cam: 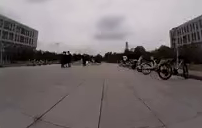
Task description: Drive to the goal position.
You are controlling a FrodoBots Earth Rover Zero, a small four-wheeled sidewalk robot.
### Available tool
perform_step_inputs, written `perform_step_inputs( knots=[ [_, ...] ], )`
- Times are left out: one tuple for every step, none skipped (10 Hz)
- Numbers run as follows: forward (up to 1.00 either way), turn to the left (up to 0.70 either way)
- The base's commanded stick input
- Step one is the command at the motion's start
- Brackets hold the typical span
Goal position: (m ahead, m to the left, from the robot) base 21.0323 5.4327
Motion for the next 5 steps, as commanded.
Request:
perform_step_inputs(
  knots=[
    [0.67,0.01],
    [0.67,0.01],
    [0.67,0.01],
    [0.67,0.01],
    [0.67,0.01]
  ],
)
